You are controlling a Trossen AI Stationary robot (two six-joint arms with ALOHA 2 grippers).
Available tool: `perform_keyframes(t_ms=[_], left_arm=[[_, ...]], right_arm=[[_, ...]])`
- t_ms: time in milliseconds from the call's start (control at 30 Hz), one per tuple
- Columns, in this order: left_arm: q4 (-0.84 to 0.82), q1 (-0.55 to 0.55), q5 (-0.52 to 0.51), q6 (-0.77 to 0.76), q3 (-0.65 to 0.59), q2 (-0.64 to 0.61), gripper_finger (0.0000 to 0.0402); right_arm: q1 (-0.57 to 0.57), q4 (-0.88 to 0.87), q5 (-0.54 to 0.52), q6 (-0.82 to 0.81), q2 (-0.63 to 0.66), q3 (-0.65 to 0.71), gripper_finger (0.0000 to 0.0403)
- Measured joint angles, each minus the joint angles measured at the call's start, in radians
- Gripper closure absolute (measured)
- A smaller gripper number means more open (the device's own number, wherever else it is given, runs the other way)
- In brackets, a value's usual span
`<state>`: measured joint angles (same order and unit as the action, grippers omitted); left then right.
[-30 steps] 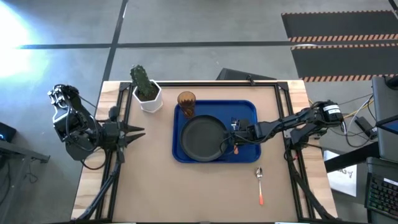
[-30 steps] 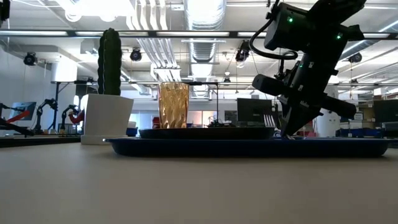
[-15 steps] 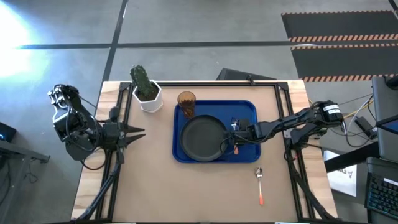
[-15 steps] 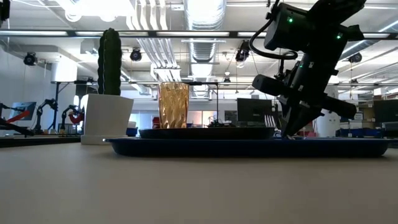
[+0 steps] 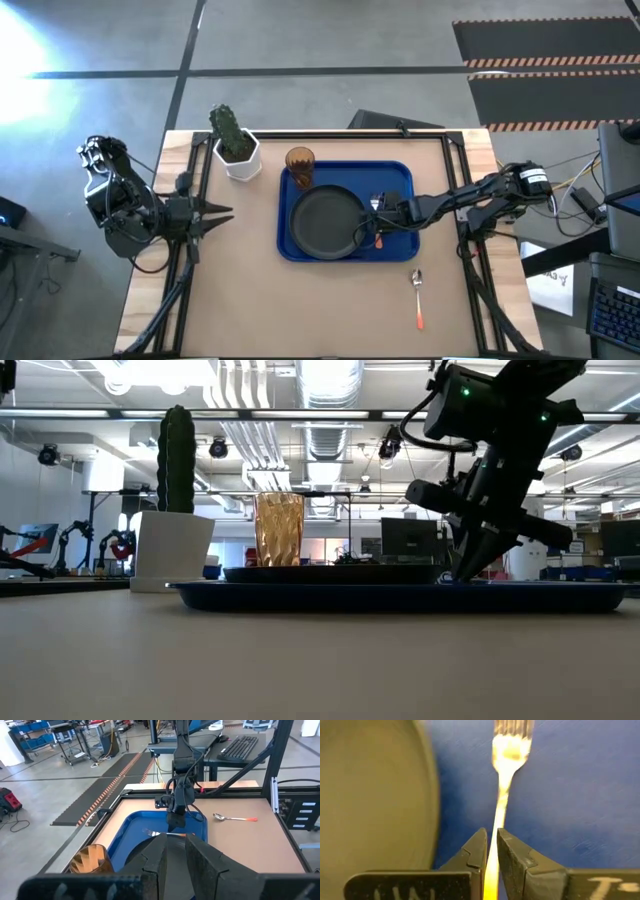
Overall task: Pick and place plate/cup/fork/spoon on tray
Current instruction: Put the orange spoon on the blue tray to the left of the orange fork
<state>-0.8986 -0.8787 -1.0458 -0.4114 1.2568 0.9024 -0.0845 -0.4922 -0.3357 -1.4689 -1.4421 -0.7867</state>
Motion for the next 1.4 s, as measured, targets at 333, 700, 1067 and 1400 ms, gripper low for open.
perform_keyframes(t_ms=[333,700,1067,1400], left_arm=[[0.0,0.0,0.005,0.001,0.0,-0.007,0.0349],[0.0,0.0,0.004,0.001,-0.003,-0.008,0.035],[0.0,0.0,0.003,0.001,0.0,-0.009,0.0349],[0.0,0.0,0.001,0.001,-0.003,-0.007,0.0349]], right_arm=[[-0.005,-0.151,0.23,0.282,0.003,-0.183,0.0367],[-0.087,-0.826,0.249,0.274,0.002,-0.555,0.0278],[-0.339,-0.865,0.37,-0.079,0.001,-0.581,0.0224],[-0.631,-0.75,0.324,-0.649,-0.019,-0.499,0.0222]])
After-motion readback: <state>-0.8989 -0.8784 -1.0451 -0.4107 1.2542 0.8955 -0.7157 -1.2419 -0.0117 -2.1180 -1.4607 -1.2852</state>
